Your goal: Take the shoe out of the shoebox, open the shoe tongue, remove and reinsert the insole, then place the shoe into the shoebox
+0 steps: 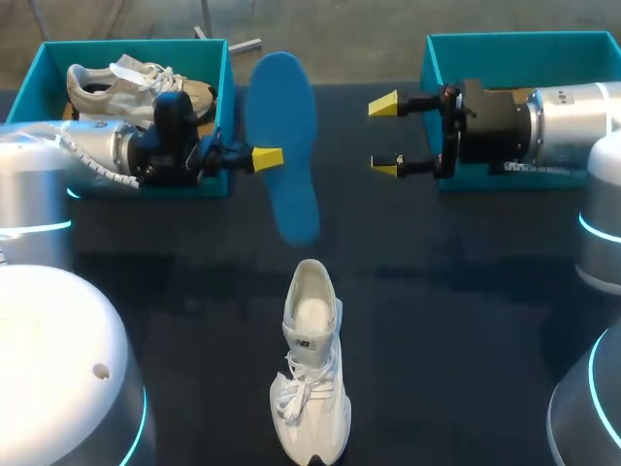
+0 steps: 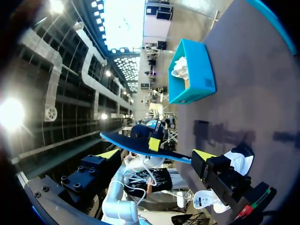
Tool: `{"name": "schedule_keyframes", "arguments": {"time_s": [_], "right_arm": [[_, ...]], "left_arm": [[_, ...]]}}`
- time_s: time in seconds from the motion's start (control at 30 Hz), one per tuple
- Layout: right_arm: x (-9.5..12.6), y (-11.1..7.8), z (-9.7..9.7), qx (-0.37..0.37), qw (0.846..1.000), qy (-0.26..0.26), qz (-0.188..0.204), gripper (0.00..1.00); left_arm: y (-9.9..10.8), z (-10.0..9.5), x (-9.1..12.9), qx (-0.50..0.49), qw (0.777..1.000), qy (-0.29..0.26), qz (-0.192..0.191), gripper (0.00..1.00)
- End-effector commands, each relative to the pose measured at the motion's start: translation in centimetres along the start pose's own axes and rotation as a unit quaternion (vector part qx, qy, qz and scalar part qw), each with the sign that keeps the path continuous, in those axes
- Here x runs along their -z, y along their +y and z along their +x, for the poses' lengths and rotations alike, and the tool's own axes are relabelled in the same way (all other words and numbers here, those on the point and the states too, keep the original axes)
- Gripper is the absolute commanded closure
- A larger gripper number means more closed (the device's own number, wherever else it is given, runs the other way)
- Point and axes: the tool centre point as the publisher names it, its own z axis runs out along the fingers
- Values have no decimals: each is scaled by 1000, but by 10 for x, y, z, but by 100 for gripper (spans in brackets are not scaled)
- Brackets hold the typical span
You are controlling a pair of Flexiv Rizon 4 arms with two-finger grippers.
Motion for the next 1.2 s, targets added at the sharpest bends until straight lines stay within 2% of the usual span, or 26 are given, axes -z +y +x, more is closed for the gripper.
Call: {"name": "schedule_keyframes", "arguments": {"time_s": [0.03, 0.3, 0.6, 0.77, 0.93, 1.2], "right_arm": [[-1, 0, 0, 0, 1000, 0, -1, 0], [-1, 0, 0, 0, 1000, 0, -1, 0], [-1, 0, 0, 0, 1000, 0, -1, 0], [-1, 0, 0, 0, 1000, 0, -1, 0], [-1, 0, 0, 0, 1000, 0, -1, 0], [-1, 0, 0, 0, 1000, 0, -1, 0]], "left_arm": [[6, -5, -6, 198, 980, 7, 37, 100], [8, -4, -6, 341, 939, -2, 52, 100], [12, -4, -3, 435, 900, -11, 38, 100], [17, -4, -7, 446, 894, -22, 25, 100], [23, -9, -11, 481, 876, -23, 31, 100], [27, -15, -12, 485, 873, -32, 35, 100]]}}
